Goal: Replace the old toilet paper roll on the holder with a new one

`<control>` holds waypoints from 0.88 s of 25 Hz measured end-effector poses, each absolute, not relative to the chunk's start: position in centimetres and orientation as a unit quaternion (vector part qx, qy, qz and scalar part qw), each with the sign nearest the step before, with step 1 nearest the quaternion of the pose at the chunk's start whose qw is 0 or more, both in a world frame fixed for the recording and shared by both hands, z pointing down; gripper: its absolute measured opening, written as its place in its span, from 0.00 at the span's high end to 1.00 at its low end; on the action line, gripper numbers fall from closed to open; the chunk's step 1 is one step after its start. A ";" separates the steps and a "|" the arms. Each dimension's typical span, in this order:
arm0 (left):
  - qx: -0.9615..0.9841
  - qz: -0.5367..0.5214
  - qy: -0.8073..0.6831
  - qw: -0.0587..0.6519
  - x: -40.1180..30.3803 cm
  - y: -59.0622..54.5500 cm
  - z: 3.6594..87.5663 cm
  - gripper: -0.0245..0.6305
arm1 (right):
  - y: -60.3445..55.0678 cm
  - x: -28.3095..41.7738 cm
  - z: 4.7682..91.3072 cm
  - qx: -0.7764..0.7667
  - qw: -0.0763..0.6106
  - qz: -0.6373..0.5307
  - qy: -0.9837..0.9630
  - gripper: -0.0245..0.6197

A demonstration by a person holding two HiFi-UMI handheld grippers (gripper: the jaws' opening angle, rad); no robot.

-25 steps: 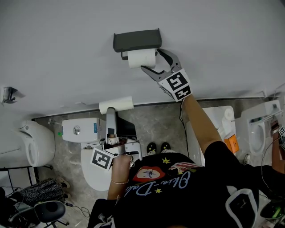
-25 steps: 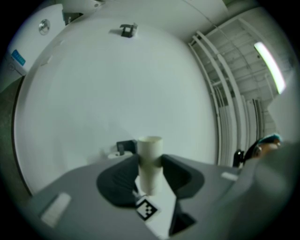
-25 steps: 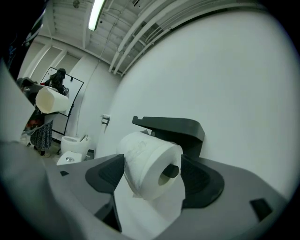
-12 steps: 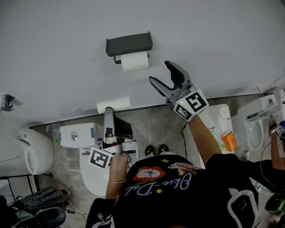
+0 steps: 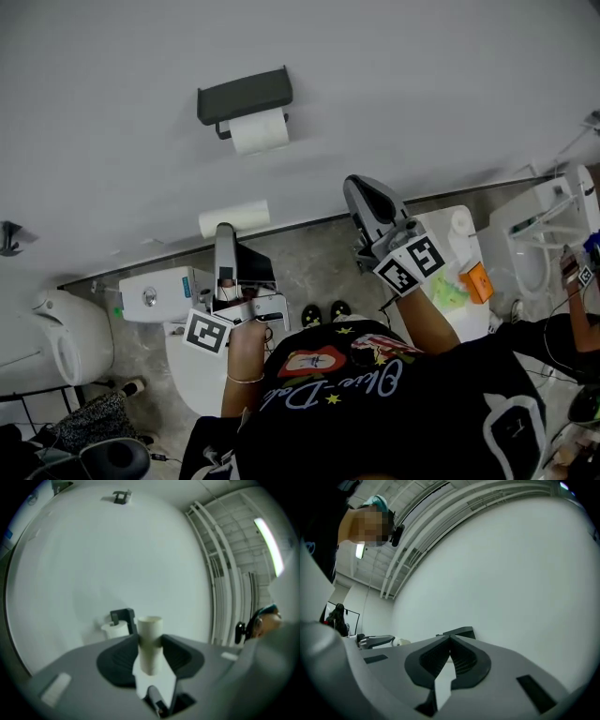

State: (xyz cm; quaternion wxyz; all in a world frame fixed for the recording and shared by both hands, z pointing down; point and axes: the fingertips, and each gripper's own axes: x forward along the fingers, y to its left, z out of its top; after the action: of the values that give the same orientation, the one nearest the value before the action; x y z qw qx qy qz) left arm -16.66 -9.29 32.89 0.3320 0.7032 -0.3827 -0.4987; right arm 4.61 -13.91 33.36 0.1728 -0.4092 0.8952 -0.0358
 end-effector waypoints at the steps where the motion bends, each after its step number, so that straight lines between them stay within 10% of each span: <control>1: 0.704 -0.498 -0.383 0.331 -16.6 -9.3 32.9 0.74 | -13.5 4.8 33.7 -0.412 0.172 -0.043 0.894 0.94; 22: 0.704 -0.493 -0.390 0.331 -16.6 -9.6 33.5 0.74 | -12.1 3.7 34.0 -0.395 0.148 -0.031 0.906 0.94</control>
State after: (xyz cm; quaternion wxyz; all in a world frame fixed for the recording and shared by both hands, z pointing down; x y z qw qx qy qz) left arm -16.61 -9.61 33.52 0.3311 0.7035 -0.3903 -0.4930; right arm 3.67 -12.10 34.03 0.1484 -0.3950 0.9061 -0.0309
